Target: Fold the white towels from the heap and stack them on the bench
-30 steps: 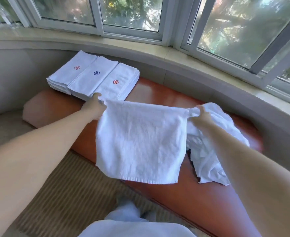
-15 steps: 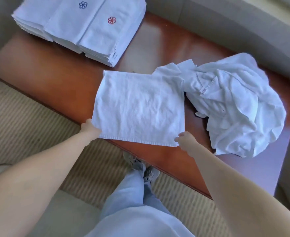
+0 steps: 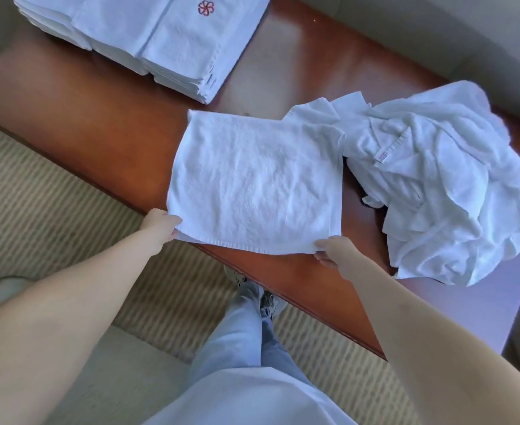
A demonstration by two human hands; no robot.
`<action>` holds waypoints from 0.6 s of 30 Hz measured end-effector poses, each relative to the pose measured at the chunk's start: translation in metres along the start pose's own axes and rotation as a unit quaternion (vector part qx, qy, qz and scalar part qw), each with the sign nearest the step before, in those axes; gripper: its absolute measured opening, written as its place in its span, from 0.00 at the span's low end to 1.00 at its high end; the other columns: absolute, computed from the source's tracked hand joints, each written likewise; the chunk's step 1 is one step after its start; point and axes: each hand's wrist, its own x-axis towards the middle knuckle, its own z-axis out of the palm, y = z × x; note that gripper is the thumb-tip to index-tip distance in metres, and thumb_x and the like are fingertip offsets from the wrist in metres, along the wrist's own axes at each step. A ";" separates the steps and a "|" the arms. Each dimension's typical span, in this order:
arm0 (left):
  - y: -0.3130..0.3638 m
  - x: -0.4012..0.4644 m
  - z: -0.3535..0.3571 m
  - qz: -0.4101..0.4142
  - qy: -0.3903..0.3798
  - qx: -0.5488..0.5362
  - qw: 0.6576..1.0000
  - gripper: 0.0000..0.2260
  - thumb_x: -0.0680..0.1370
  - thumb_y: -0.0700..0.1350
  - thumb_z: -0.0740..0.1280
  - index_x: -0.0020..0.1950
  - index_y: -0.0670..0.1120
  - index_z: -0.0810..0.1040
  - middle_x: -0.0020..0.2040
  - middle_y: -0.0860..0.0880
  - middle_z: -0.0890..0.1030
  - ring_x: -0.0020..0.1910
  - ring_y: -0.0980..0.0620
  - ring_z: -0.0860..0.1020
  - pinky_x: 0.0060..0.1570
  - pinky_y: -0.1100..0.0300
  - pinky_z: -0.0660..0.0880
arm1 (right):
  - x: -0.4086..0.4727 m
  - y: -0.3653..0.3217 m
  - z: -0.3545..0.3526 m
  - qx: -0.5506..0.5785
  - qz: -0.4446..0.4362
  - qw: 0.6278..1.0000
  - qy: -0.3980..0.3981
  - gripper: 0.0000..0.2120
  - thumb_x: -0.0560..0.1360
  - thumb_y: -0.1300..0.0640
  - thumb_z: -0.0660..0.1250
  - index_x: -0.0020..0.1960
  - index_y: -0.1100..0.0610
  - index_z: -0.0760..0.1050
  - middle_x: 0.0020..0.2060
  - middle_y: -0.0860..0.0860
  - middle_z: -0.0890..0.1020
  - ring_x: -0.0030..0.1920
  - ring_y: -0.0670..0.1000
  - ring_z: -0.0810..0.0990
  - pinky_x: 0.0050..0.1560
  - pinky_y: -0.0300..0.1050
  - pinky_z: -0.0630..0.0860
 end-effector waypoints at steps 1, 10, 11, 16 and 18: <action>0.007 -0.006 -0.004 -0.007 -0.013 -0.058 0.998 0.08 0.80 0.38 0.68 0.59 0.40 0.76 0.50 0.43 0.76 0.43 0.49 0.77 0.48 0.54 0.81 | -0.004 -0.009 -0.006 0.026 -0.030 0.999 0.010 0.10 0.78 0.62 0.69 0.58 0.63 0.75 0.43 0.55 0.82 0.39 0.50 0.82 0.47 0.46 0.81; 0.011 -0.037 0.001 0.053 -0.088 -0.074 0.992 0.03 0.79 0.39 0.69 0.52 0.45 0.80 0.47 0.47 0.80 0.38 0.51 0.78 0.44 0.57 0.80 | -0.021 -0.034 -0.049 0.147 -0.200 0.960 0.128 0.03 0.67 0.61 0.65 0.39 0.57 0.71 0.27 0.49 0.74 0.28 0.49 0.71 0.33 0.44 0.68; -0.001 -0.031 0.006 0.060 -0.077 -0.012 0.995 0.05 0.79 0.39 0.69 0.54 0.43 0.81 0.46 0.46 0.81 0.38 0.51 0.78 0.43 0.58 0.79 | -0.014 -0.018 -0.048 0.087 -0.183 0.971 0.130 0.02 0.69 0.61 0.65 0.40 0.58 0.72 0.29 0.50 0.75 0.31 0.51 0.72 0.35 0.44 0.67; -0.037 -0.011 0.019 0.059 0.002 0.119 0.991 0.07 0.80 0.45 0.68 0.50 0.41 0.76 0.42 0.45 0.75 0.39 0.48 0.72 0.41 0.55 0.70 | 0.023 0.041 -0.041 -0.114 -0.139 0.975 0.131 0.06 0.77 0.56 0.65 0.49 0.57 0.78 0.45 0.55 0.83 0.38 0.53 0.77 0.38 0.47 0.71; -0.040 -0.010 0.020 0.066 0.031 0.154 0.985 0.09 0.80 0.47 0.68 0.45 0.44 0.71 0.40 0.47 0.70 0.35 0.49 0.68 0.35 0.56 0.64 | 0.026 0.042 -0.037 -0.138 -0.147 0.970 0.138 0.05 0.78 0.54 0.65 0.51 0.53 0.78 0.51 0.53 0.82 0.41 0.51 0.78 0.36 0.45 0.72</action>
